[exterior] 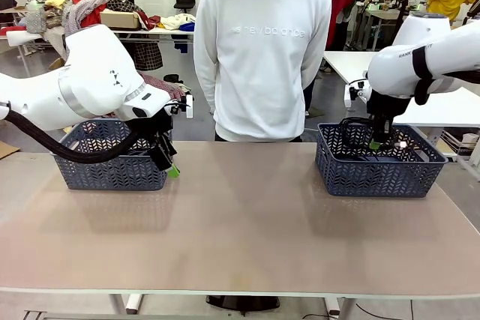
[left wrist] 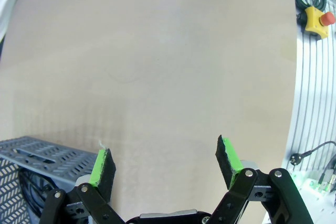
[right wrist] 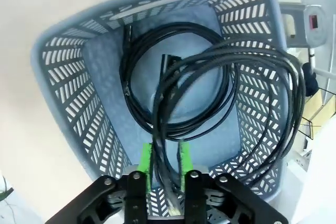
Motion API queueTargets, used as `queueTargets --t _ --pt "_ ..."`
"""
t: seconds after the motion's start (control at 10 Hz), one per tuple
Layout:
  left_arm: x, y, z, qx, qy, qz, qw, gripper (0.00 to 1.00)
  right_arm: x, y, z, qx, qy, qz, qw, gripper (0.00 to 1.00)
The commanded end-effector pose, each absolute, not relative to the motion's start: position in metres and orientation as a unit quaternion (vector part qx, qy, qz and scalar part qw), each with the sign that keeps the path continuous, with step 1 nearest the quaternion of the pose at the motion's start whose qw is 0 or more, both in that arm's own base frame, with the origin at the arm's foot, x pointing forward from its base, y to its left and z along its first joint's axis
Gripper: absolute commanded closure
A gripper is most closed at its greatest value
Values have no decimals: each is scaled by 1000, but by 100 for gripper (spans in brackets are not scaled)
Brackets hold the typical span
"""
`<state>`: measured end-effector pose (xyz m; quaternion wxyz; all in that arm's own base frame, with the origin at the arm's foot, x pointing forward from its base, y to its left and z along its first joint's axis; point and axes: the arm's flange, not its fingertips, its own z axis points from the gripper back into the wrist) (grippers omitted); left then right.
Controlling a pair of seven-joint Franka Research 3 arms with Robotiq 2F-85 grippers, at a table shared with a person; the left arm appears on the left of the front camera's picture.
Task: Organize the cables according to human instructions.
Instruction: Pick up a bundle of cables and place it in the basket indicated by the human.
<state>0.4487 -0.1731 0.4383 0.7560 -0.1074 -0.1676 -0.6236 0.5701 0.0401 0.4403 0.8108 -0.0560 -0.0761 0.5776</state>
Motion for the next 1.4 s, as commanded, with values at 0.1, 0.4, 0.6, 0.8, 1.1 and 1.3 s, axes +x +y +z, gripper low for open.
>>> queueTargets --t 0.1,0.4,0.6,0.8,1.1,1.3 --pt "449 -172 440 -109 -167 -623 757 0 566 36 450 -38 -96 562 821 60" --pt "449 -172 440 -109 -167 -623 757 0 566 35 449 -33 -87 560 823 10" --pt "449 -172 440 -109 -167 -623 757 0 566 35 449 -32 -82 559 825 0" --pt "449 -172 440 -109 -167 -623 757 0 567 36 447 -30 -74 559 825 0" --pt "449 -172 440 -109 -167 -623 757 0 571 40 445 -31 -70 548 833 0" --pt "449 -172 440 -109 -167 -623 757 0 565 37 443 -34 -72 566 821 0"
